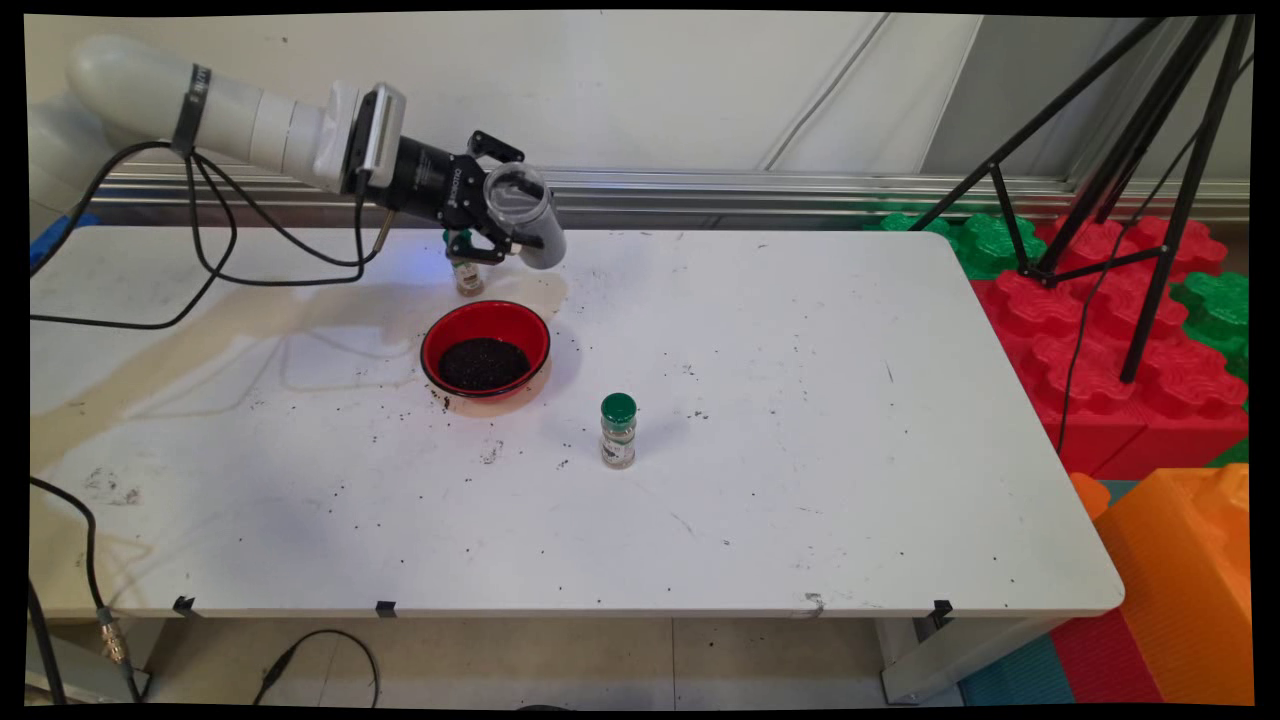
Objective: Pour the black seasoning powder in the red bowl
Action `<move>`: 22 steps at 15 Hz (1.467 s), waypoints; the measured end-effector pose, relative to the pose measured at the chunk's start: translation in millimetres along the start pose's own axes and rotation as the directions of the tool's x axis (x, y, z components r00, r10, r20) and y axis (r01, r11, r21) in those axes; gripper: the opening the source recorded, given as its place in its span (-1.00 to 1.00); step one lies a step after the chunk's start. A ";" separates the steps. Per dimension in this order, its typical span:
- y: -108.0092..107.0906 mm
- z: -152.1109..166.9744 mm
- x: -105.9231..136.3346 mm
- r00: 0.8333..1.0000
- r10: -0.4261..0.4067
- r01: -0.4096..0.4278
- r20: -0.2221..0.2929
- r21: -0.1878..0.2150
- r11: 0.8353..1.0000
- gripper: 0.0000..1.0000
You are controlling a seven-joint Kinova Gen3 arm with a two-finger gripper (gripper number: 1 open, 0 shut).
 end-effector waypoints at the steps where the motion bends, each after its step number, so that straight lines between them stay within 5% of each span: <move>1: 1.8 -1.5 -1.0 1.000 0.027 -0.027 0.000 -0.003 1.000 -1.00; 11: 11.7 -11.3 -9.4 0.963 0.270 -0.270 0.021 -0.001 0.963 -1.00; 22: 18.3 -18.2 -16.6 0.856 0.514 -0.516 0.055 0.027 0.856 -1.00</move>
